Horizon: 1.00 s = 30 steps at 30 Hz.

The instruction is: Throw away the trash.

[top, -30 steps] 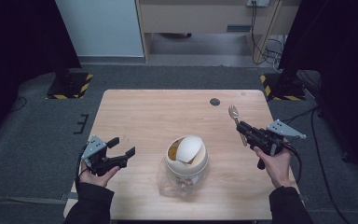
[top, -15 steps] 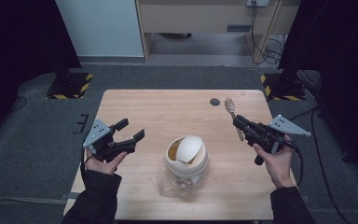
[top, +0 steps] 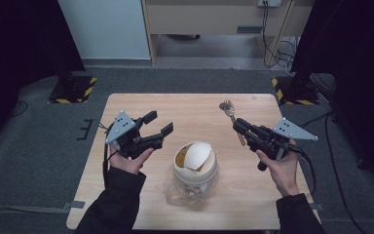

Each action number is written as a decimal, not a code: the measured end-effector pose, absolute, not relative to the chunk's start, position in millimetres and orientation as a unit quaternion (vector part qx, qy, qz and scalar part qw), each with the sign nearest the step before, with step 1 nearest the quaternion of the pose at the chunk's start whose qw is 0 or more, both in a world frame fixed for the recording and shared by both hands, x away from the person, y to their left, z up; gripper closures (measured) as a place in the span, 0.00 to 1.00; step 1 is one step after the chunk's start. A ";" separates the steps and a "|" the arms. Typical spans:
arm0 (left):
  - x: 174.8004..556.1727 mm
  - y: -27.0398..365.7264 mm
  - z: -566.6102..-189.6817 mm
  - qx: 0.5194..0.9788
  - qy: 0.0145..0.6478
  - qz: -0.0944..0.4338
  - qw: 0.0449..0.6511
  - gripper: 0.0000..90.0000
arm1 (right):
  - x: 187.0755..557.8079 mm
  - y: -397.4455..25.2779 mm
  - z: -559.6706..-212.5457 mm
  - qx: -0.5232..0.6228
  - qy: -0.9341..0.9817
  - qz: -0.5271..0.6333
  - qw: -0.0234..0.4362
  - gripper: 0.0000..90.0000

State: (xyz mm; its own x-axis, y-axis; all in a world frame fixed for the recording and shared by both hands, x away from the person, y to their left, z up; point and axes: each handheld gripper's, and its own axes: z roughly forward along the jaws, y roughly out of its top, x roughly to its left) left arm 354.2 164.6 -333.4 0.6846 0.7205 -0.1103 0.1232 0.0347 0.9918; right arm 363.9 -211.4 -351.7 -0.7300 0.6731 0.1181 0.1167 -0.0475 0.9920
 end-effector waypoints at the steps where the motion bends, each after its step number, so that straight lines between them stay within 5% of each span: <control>1: 354.7 160.7 -331.8 0.654 0.320 0.230 0.646 0.33 | 363.9 -210.0 -351.7 0.299 0.657 0.658 0.212 0.89; 30: 373.8 62.3 -324.5 0.658 0.296 0.153 0.675 0.50 | 356.5 -189.8 -355.8 0.271 0.674 0.661 0.191 0.89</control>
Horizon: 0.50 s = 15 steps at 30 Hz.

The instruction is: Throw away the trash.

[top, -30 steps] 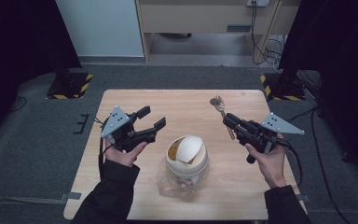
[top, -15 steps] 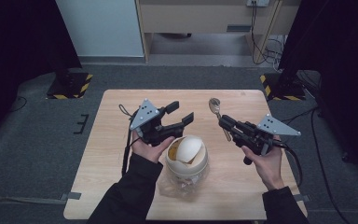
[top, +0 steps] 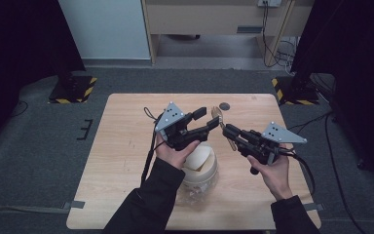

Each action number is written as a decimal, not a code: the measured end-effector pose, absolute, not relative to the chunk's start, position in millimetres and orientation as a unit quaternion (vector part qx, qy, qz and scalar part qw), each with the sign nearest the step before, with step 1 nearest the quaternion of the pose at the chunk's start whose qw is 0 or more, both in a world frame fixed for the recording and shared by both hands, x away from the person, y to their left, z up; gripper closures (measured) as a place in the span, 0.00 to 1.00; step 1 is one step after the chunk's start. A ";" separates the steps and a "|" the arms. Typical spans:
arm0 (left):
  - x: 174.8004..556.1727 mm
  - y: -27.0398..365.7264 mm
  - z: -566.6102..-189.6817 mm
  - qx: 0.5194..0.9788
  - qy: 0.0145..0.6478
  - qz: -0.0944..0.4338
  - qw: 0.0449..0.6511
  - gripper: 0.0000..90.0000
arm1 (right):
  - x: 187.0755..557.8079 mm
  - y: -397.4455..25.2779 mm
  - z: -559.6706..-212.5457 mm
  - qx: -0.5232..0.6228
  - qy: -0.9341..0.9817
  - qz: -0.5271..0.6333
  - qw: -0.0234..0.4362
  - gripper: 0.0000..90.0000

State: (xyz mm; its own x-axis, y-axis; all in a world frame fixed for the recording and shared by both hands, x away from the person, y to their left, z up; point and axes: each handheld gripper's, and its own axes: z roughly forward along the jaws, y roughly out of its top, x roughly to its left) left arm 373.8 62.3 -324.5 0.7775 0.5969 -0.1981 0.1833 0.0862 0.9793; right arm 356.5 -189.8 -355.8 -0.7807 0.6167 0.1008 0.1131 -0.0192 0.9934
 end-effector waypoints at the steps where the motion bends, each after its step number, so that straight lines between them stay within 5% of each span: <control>1: 374.3 60.0 -324.8 0.659 0.297 0.150 0.674 0.50 | 356.1 -189.1 -355.6 0.270 0.674 0.661 0.189 0.89; 15: 375.8 47.8 -330.3 0.655 0.312 0.100 0.680 0.88 | 354.9 -183.8 -358.1 0.265 0.680 0.660 0.177 0.89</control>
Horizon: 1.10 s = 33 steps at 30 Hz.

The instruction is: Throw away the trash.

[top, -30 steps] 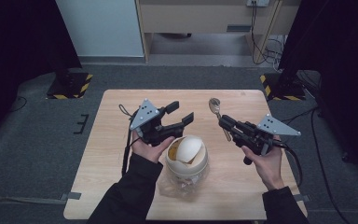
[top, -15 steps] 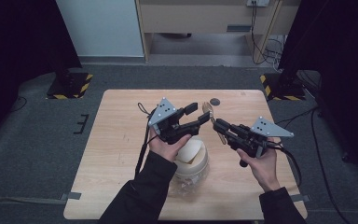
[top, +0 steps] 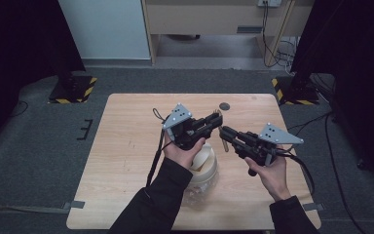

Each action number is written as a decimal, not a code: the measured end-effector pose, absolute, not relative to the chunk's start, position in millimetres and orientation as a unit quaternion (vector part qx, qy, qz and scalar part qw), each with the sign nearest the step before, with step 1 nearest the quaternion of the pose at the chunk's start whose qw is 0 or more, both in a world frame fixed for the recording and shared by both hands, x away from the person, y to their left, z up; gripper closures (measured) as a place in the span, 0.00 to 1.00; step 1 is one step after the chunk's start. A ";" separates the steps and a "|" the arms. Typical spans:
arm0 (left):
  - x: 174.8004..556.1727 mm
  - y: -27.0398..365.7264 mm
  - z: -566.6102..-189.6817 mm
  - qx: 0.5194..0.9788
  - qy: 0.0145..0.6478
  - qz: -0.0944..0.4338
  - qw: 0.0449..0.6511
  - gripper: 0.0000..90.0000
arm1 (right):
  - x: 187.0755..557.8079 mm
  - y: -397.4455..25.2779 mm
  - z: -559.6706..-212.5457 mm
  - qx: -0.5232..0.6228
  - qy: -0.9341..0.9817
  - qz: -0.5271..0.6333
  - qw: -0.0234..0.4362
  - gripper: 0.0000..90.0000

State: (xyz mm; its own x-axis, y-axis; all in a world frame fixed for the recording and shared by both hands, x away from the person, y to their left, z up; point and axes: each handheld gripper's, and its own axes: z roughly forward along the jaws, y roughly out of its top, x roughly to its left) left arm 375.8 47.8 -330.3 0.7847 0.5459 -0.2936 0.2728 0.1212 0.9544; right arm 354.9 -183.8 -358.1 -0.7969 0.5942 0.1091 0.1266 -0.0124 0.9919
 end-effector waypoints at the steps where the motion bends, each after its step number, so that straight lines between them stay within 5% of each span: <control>1: 375.5 47.2 -330.1 0.654 0.311 0.097 0.683 0.90 | 354.9 -183.7 -358.3 0.264 0.681 0.660 0.177 0.89; 17: 369.1 65.5 -315.2 0.636 0.275 0.128 0.709 0.92 | 361.6 -213.4 -356.3 0.313 0.662 0.651 0.202 0.75; 25: 365.4 85.4 -307.2 0.627 0.271 0.153 0.714 0.92 | 379.3 -237.6 -391.5 0.373 0.678 0.590 0.230 0.66; 33: 357.0 126.7 -310.0 0.622 0.283 0.193 0.705 0.92 | 394.3 -271.5 -445.3 0.440 0.692 0.520 0.239 0.43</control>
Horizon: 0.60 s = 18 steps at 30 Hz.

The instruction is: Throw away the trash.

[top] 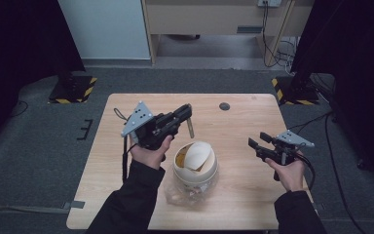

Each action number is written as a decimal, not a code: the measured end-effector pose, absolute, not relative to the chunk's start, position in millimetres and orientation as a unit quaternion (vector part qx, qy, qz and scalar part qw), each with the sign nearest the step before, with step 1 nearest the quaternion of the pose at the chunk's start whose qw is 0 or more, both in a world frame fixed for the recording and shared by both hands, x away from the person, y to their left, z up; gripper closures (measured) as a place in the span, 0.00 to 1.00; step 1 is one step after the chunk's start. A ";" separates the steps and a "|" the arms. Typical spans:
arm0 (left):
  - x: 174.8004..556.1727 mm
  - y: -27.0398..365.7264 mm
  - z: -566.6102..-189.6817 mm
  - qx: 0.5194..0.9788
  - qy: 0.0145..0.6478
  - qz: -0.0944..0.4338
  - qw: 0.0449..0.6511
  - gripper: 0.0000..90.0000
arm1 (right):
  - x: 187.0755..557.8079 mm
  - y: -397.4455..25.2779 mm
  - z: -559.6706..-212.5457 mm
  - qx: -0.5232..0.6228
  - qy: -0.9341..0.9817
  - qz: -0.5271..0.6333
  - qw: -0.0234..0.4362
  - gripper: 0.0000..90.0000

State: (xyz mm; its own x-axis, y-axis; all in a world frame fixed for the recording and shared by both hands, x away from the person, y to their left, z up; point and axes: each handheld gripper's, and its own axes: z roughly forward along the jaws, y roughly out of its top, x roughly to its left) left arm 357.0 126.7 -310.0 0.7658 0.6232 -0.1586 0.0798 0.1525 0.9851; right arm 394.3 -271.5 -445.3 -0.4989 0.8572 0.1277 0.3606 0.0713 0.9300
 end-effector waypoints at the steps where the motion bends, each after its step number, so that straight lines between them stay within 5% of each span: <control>1: 356.3 132.0 -312.2 0.621 0.287 0.195 0.703 0.92 | 395.1 -274.6 -449.2 0.444 0.692 0.516 0.239 0.41; 18: 356.5 149.4 -372.3 0.645 0.331 0.171 0.667 0.92 | 401.2 -287.6 -482.3 0.473 0.715 0.458 0.236 0.29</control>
